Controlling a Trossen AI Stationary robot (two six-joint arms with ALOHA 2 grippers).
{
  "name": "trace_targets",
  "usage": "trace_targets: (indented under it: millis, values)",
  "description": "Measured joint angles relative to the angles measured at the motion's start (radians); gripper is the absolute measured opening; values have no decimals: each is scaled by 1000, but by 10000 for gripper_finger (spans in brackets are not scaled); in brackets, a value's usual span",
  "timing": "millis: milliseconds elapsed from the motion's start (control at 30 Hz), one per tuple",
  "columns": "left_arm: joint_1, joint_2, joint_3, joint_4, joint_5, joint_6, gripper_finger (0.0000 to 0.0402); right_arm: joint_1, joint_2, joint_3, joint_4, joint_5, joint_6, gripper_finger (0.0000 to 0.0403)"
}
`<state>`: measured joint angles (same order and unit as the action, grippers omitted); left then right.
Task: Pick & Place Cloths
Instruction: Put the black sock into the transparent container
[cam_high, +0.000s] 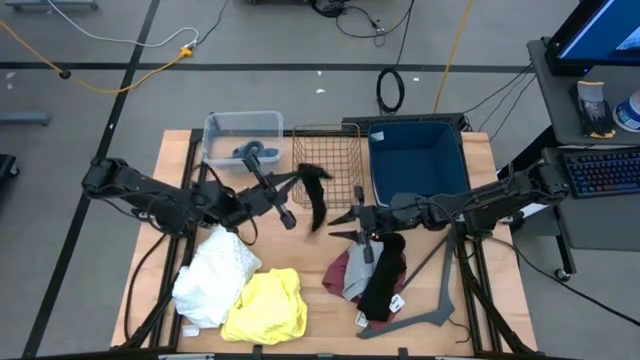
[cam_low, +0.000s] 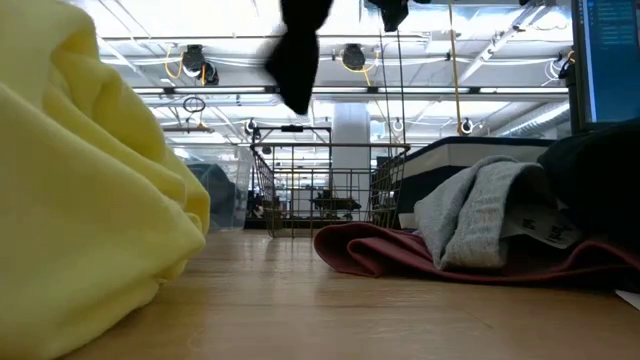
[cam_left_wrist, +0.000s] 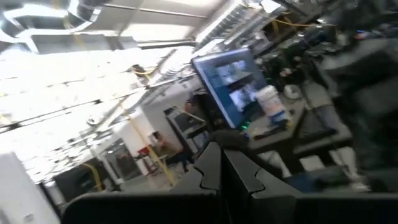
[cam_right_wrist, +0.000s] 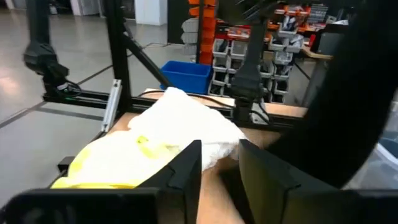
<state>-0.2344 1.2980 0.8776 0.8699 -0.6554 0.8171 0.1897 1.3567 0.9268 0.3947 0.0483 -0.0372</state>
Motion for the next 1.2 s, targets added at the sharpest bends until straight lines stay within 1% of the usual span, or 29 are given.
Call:
trace_targets:
  millis: [67, 233, 533, 633, 800, 1000, 1200]
  values:
    - [-4, -10, 0, 15, -36, 27, 0, 12, 0, 0, -2, 0, 3, 113]
    - [-4, -35, -1, 21, -77, 68, 0, 42, 0, 0, -24, 0, 24, 132]
    - [22, -133, -1, 26, -187, 101, 0, 101, 0, 0, -126, 1, 25, 133]
    - [48, -165, -1, 25, -222, 102, 0, 122, 0, 1, -169, 1, 24, 133]
    - [104, -204, -1, 22, -253, 131, 0, 161, 0, 1, -231, 1, 27, 131]
    - [197, -232, -1, 22, -263, 150, 0, 206, 0, 2, -283, 1, 56, 123]
    - [296, -233, -1, 13, -264, 149, 0, 257, -1, 2, -362, 2, 93, 113]
